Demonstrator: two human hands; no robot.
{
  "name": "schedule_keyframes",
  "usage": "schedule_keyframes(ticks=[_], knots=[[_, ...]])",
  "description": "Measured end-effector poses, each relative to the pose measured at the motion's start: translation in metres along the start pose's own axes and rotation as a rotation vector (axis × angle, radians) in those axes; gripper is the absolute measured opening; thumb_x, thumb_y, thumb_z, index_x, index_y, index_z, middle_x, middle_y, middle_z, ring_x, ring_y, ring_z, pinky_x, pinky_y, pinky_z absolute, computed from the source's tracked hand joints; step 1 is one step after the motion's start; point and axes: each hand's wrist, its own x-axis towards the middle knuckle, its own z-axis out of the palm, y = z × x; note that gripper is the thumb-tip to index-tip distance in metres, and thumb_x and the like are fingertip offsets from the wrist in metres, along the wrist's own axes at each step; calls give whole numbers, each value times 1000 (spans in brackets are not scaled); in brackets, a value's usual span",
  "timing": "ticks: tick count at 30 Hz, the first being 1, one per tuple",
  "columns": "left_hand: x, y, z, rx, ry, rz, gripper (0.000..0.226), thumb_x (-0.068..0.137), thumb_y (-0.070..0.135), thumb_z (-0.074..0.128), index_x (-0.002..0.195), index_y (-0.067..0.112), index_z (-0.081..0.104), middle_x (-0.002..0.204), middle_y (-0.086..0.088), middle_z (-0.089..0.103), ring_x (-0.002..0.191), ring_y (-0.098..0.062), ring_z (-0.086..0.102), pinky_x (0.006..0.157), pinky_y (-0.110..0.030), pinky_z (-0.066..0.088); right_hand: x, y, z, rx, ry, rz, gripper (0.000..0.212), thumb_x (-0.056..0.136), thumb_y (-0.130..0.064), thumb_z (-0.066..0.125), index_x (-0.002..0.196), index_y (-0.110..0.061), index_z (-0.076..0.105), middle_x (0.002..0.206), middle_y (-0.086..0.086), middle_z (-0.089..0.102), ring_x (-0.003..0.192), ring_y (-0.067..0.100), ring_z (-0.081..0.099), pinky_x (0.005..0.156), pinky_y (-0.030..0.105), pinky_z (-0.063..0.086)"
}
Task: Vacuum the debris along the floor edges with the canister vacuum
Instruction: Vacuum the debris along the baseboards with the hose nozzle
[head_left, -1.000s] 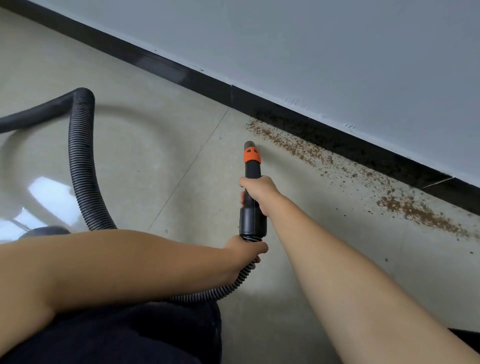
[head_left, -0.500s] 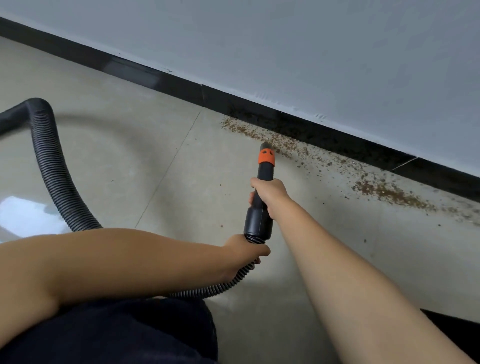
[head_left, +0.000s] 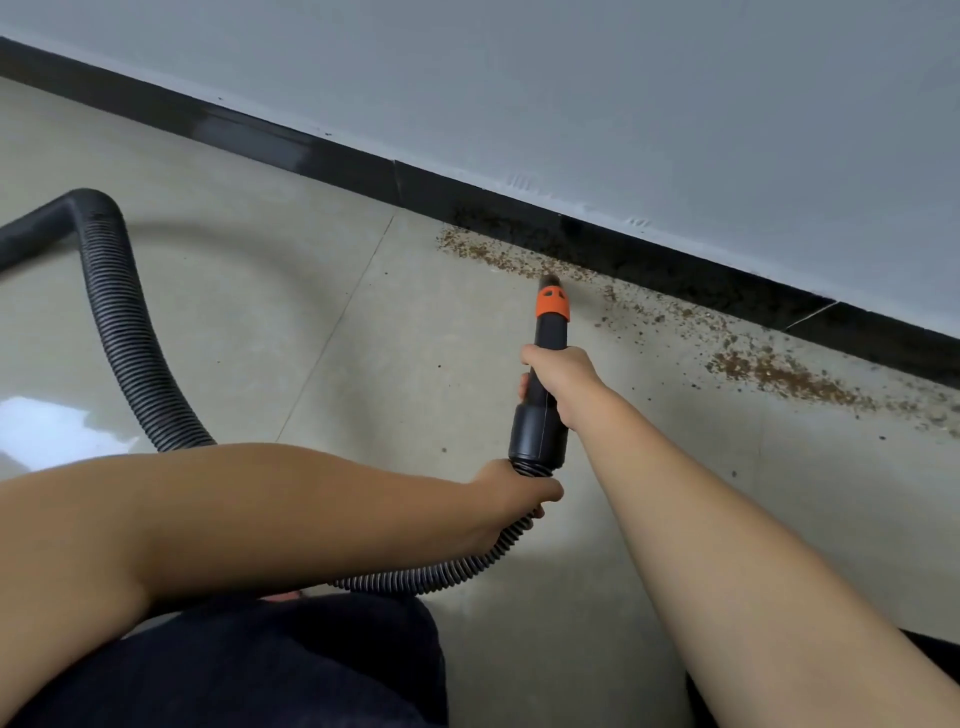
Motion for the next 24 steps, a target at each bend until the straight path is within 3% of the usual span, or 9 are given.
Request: schedule_keyframes(ticks=[14,24], knots=[[-4,3,-61,-126,242,33,11,82,14,65,81,14,53,68,-4,56,55,-14,48,53,-22,43,5,-34,86,-98,-158,-38,16,83,-8,55,95,-7,45,53,6,55,42,18,52,50,25,45],[3,7,-22,-2,71,7,13,81,14,66,83,14,53,67,-3,55,55,-14,48,55,-22,43,6,-12,22,12,-34,-2,11,83,-8,53,91,-9,46,56,7,55,43,18,50,55,27,46]])
